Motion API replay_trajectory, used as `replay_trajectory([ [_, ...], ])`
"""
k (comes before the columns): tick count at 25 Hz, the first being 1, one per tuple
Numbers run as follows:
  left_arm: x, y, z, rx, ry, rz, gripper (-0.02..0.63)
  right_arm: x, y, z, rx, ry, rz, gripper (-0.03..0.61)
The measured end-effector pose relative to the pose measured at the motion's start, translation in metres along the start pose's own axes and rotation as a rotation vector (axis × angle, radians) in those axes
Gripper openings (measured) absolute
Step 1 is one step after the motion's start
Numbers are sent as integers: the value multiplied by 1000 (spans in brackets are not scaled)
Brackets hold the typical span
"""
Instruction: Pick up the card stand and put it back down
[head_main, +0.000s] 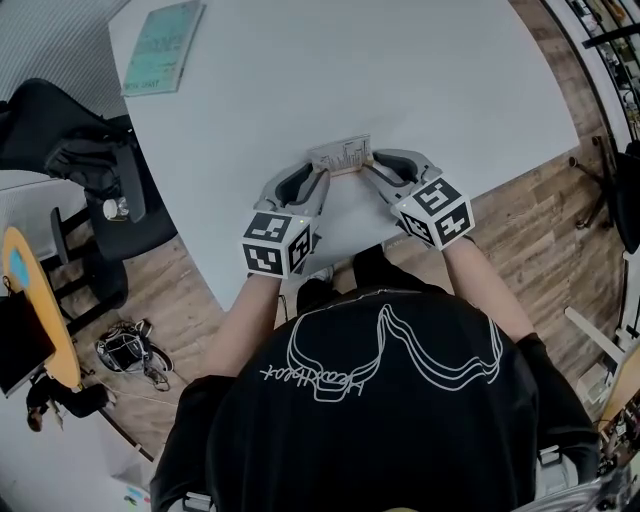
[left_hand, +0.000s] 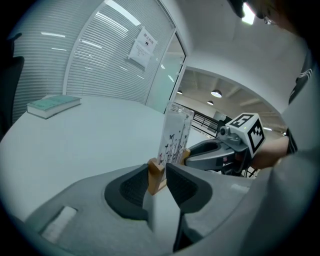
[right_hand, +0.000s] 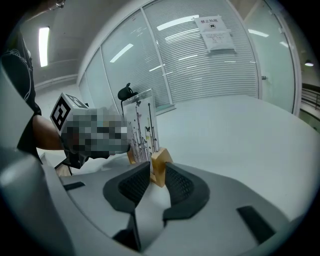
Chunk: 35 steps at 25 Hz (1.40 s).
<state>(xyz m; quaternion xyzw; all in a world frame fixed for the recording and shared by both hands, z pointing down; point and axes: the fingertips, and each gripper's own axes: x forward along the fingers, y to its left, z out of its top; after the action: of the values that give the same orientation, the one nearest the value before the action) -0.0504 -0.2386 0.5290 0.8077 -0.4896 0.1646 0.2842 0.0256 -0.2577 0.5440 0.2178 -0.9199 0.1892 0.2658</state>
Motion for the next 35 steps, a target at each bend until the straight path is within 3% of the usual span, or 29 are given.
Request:
replay_trajectory([
  [24,-2,10,5,-13,-5,7,98,4,-4,13,-33,-9,-86,69],
  [35,-28,3,26,8,-64,-19,97,-13,15,35,-59,-74,-148,69],
])
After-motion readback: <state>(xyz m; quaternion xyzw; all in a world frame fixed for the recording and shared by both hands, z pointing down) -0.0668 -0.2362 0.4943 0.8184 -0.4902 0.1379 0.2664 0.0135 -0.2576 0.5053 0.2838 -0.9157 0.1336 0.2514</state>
